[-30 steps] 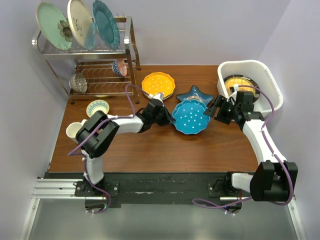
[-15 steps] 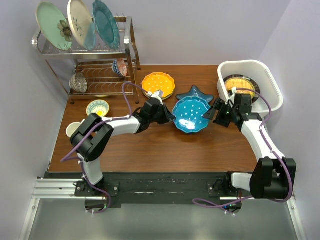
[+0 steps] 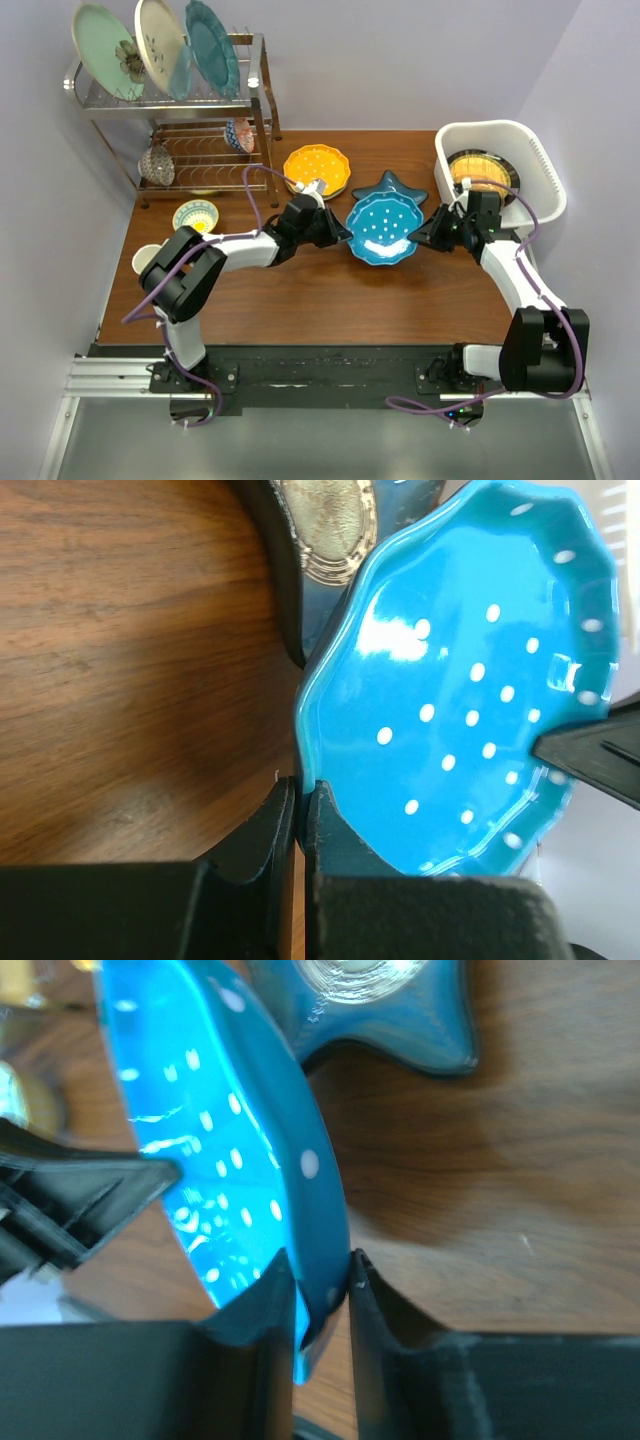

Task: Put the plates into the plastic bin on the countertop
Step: Pick up the plate at the center of the board, then place the plate in the plastic bin.

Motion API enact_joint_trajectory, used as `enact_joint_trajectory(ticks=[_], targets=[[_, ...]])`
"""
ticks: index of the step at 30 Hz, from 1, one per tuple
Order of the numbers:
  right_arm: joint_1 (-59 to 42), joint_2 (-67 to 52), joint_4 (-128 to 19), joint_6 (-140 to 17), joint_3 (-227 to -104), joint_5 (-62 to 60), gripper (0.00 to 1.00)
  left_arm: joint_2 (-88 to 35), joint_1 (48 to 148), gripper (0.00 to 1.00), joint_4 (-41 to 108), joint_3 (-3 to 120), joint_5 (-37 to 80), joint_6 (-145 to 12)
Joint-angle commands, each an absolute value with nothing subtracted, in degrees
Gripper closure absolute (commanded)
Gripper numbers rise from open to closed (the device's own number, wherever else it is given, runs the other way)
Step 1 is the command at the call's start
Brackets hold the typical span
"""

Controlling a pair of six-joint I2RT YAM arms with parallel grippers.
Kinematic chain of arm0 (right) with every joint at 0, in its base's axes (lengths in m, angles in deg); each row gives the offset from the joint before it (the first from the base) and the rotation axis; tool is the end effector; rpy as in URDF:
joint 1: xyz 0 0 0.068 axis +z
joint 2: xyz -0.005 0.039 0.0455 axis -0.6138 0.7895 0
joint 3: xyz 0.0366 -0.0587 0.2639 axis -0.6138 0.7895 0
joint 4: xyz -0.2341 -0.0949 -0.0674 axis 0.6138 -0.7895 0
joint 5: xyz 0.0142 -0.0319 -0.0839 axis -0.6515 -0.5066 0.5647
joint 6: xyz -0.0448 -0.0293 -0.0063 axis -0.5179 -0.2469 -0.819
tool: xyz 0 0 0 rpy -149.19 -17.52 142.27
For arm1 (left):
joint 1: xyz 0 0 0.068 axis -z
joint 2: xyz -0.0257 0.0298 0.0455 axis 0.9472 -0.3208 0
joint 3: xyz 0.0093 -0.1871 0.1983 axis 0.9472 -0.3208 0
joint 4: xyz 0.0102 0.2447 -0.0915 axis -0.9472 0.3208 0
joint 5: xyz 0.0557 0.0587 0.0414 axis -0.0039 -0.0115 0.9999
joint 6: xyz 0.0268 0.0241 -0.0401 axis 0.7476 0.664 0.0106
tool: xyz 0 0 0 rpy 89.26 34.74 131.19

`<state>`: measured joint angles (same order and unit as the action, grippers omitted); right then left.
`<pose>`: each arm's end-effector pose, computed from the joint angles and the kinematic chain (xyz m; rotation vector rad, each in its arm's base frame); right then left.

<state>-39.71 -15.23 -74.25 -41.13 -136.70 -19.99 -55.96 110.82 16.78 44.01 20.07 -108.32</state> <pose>0.2628 0.0076 0.2344 0.3839 2.3769 0.7728 0.3001 -0.2554 0.1795 -0.1603 2.2635 -1.1178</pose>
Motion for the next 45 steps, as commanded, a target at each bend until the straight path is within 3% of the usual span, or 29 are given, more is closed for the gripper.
enact_joint_trajectory(ticks=[1, 2, 3, 4, 5, 6, 8, 9, 27, 45], targets=[[-39.4, -15.5, -69.7, -40.2, -135.4, -23.3, 1.0, -50.4, 110.3, 1.0, 4.4, 45.3, 16.1, -109.9], [-39.4, -16.0, -69.5, -40.1, -135.2, -23.3, 1.0, -50.3, 110.2, 1.0, 4.4, 45.2, 16.1, -110.0], [-39.4, -16.5, -69.6, -40.0, -135.2, -23.1, 1.0, -50.2, 110.1, 0.91, 4.6, 44.9, 16.1, -109.7], [-39.4, -17.3, -69.7, -39.9, -135.2, -22.6, 1.0, -50.0, 110.0, 0.81, 4.7, 44.8, 16.2, -109.6], [-39.4, -17.5, -69.7, -39.9, -135.2, -22.4, 1.0, -49.7, 109.7, 0.57, 4.8, 44.4, 16.3, -109.6], [-39.4, -17.9, -70.1, -39.8, -135.3, -22.3, 1.0, -49.6, 109.5, 0.44, 5.1, 44.2, 16.8, -109.7], [-39.4, -18.3, -70.1, -39.8, -135.3, -22.1, 1.0, -48.9, 109.3, 0.26, 6.9, 44.1, 17.6, -109.5], [-39.5, -18.5, -70.1, -39.8, -135.3, -22.1, 1.0, -48.3, 109.3, 0.23, 7.5, 44.1, 18.4, -109.1], [-39.5, -21.4, -70.7, -38.1, -135.9, -22.5, 1.0, -40.3, 109.0, 0.11, 27.3, 45.6, 34.8, -100.4], [-40.5, -24.3, -71.6, -35.3, -137.6, -24.8, 1.0, -40.9, 108.9, 0.1, 32.6, 44.9, 39.8, -100.8]])
